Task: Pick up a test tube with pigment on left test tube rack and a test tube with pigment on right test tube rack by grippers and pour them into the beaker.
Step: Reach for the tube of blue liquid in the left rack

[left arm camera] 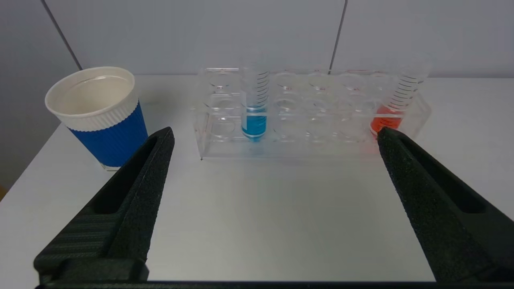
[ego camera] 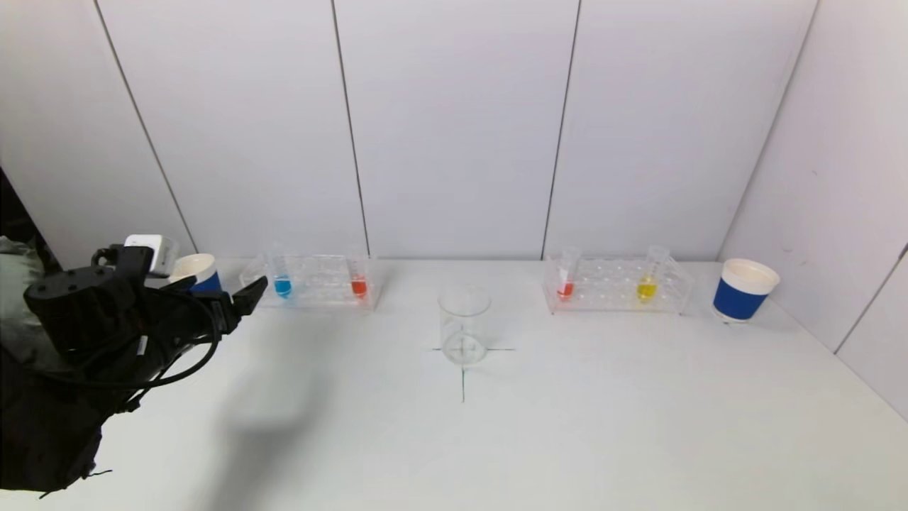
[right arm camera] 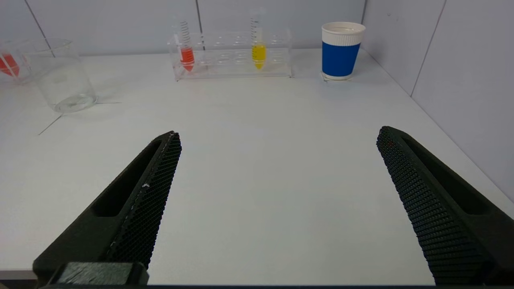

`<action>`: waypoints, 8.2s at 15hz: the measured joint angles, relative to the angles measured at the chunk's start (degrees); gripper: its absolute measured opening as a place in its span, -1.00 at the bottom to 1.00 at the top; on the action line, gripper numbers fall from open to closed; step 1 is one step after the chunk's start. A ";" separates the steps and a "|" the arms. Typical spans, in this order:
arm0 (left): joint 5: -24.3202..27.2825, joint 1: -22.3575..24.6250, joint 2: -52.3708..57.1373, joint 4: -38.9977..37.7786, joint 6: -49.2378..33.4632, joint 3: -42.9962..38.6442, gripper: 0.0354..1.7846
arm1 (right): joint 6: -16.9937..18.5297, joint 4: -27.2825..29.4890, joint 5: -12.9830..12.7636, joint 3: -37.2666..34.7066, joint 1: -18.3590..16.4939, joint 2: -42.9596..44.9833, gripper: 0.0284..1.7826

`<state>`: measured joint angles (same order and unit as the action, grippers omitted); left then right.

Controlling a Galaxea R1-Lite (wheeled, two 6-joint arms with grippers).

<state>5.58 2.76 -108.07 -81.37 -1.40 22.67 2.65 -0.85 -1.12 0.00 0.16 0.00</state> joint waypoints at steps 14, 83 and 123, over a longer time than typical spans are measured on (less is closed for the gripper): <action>0.23 1.57 -16.91 -5.62 1.82 12.50 0.98 | 0.00 0.00 -0.02 0.00 0.00 0.00 0.99; -8.69 -2.60 -28.84 -5.07 3.85 32.20 0.98 | 0.02 0.00 -0.02 0.00 0.00 0.00 0.99; -8.78 -2.60 -29.06 -4.96 3.93 32.61 -0.55 | -0.01 0.01 -0.02 0.00 0.00 0.00 0.99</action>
<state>-3.19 0.16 -137.13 -86.33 2.52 55.28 2.63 -0.84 -1.15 0.00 0.16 0.00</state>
